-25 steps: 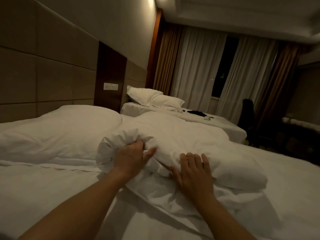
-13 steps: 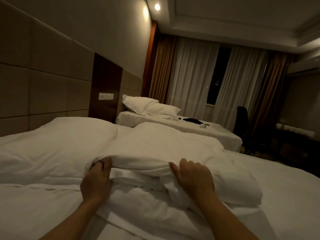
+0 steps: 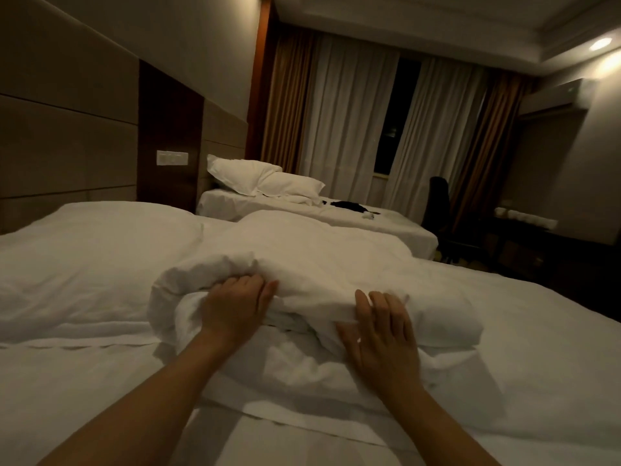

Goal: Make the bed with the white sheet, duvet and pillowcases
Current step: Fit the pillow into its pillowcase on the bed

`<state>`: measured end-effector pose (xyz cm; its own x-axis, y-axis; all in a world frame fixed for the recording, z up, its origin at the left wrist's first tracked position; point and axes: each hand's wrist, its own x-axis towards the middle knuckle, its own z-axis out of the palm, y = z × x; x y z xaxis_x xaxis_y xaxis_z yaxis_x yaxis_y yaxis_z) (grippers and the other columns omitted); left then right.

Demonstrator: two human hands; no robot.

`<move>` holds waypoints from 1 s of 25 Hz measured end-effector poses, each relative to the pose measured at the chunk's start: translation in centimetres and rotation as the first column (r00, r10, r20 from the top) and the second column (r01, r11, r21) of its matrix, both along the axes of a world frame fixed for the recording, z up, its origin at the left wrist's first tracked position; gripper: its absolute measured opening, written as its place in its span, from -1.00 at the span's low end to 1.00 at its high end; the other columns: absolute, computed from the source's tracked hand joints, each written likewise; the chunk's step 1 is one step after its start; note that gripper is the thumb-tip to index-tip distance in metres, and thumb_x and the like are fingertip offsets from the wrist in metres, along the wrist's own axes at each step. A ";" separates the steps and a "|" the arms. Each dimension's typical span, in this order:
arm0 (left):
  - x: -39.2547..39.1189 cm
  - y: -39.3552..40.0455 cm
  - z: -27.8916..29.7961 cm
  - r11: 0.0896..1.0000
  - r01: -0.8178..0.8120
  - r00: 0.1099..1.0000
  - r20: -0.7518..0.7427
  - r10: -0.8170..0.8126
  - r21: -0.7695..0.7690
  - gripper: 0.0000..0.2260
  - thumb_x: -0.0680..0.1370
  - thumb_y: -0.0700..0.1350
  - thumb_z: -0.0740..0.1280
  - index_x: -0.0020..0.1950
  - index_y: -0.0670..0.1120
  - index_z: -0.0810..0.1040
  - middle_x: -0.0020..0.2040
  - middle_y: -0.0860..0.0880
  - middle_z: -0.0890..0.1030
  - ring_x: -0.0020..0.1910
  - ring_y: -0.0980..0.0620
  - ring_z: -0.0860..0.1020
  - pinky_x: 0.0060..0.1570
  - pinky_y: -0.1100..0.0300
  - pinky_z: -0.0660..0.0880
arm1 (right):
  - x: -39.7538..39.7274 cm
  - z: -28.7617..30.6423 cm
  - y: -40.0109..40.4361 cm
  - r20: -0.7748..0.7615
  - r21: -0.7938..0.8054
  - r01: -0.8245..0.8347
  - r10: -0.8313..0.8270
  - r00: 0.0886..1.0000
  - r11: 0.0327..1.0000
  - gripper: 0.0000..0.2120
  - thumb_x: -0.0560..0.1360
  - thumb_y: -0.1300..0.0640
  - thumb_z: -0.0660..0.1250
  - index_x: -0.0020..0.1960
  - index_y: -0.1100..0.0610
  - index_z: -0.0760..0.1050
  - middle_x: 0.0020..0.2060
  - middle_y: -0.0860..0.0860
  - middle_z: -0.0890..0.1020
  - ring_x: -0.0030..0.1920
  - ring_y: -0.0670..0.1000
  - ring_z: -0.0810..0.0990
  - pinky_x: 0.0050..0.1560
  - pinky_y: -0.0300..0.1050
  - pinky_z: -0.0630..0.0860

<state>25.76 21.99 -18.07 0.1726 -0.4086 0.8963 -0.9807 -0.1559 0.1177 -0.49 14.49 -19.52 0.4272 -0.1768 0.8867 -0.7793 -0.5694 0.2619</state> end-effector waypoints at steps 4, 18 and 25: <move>2.1 0.8 2.3 0.996 0.058 0.998 -0.008 -0.059 -0.064 -0.38 0.68 0.22 -0.05 -0.34 -0.11 0.50 -0.42 -0.21 0.58 -0.47 -0.25 0.56 -0.51 0.05 0.47 | -0.3 -0.4 -0.5 0.003 -0.053 -0.035 0.036 0.999 0.998 -0.51 0.63 -0.17 0.18 0.33 0.20 0.48 0.19 0.20 0.56 0.20 0.27 0.50 0.40 0.20 0.32; 2.4 4.0 3.1 0.981 0.057 0.989 0.142 -0.031 -0.187 -0.56 0.70 0.07 0.04 -0.18 -0.17 0.47 -0.27 -0.20 0.50 -0.31 -0.18 0.45 -0.30 -0.01 0.36 | -1.3 -1.4 -1.2 0.073 -0.149 -0.085 0.097 0.993 0.985 -0.58 0.62 -0.20 0.19 0.21 0.14 0.38 0.14 0.13 0.43 0.08 0.21 0.44 0.11 0.13 0.40; -1.2 0.1 1.7 1.000 0.007 0.986 0.166 -0.010 0.019 -0.54 0.60 0.22 0.12 0.18 -0.12 0.54 0.11 -0.15 0.55 0.03 -0.20 0.48 0.01 -0.06 0.38 | -1.4 -2.4 -0.4 0.094 -0.078 -0.023 0.030 0.995 0.997 -0.54 0.59 -0.24 0.22 0.16 0.16 0.43 0.07 0.13 0.54 0.01 0.20 0.50 0.06 0.09 0.40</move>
